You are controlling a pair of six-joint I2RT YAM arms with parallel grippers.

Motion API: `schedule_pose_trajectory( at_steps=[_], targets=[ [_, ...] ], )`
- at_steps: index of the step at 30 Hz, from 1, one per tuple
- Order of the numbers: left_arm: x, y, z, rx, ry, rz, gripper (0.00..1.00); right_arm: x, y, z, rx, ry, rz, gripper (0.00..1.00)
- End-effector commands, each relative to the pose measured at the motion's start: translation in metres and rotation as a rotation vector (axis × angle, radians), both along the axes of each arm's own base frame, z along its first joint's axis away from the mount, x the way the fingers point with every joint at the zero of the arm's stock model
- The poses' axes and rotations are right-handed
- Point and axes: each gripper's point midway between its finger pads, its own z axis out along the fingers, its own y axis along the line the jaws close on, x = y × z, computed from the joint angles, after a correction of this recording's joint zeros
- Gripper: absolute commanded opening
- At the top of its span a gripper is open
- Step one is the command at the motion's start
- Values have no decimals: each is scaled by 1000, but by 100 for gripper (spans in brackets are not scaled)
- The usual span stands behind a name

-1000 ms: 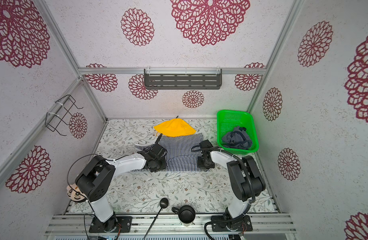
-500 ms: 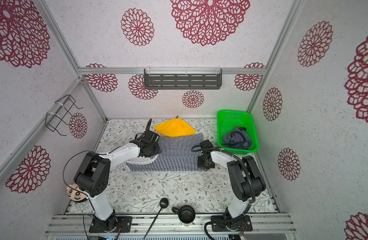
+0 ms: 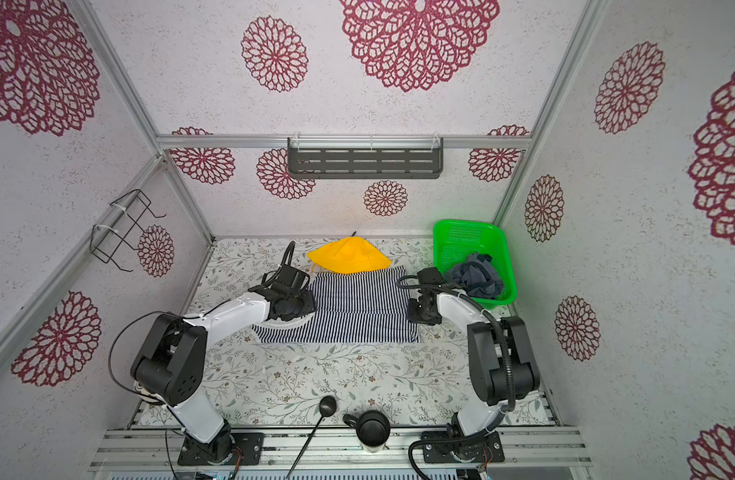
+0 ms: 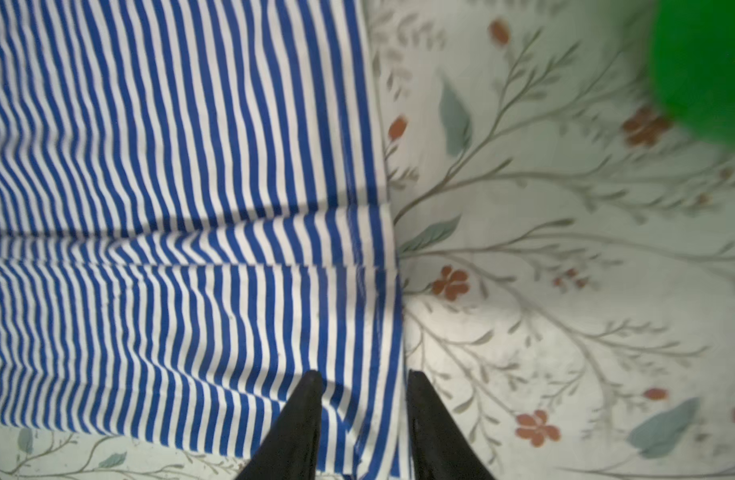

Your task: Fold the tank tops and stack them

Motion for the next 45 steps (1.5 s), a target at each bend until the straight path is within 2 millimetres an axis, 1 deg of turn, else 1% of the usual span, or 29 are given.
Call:
schedule_pose_trajectory(
  at_steps=[1,2,4,7,9,13,15,21,23,25,27,30,31,34,36,45],
  targets=[
    [9,-11,-6,-17,-4,-30,65,20,-4,13,-9,-55,59,36],
    [10,-12,-10,-17,4,-31,64,24,-5,11,-15,-55,66,33],
    [10,-12,-16,-12,25,-27,60,33,-3,8,-15,-53,80,29],
    [7,-10,-23,-1,37,-22,53,37,1,1,-6,-37,96,29],
    [6,-10,-24,1,43,-23,54,34,2,-2,1,-29,102,31],
    [5,-12,-31,0,64,-30,60,27,2,-11,0,-7,111,35],
    [5,-13,-34,-1,71,-33,52,26,3,-16,7,4,111,34],
    [4,-12,-40,5,92,-26,33,21,4,-24,20,19,104,30],
    [4,-11,-40,9,93,-23,23,21,5,-24,23,18,105,27],
    [4,-11,-40,11,93,-21,18,20,6,-26,28,22,105,25],
    [4,-10,-40,14,94,-19,10,20,7,-29,29,28,110,24],
    [4,-9,-38,18,90,-17,0,18,8,-33,26,42,113,18],
    [4,-9,-36,18,87,-16,0,18,7,-33,22,41,114,15],
    [5,-8,-30,17,76,-13,0,17,6,-29,16,39,114,4],
    [5,-8,-26,14,71,-14,0,16,4,-24,6,31,111,0],
    [5,-8,-1,0,28,-14,0,17,4,11,-1,-43,112,0]
  ],
)
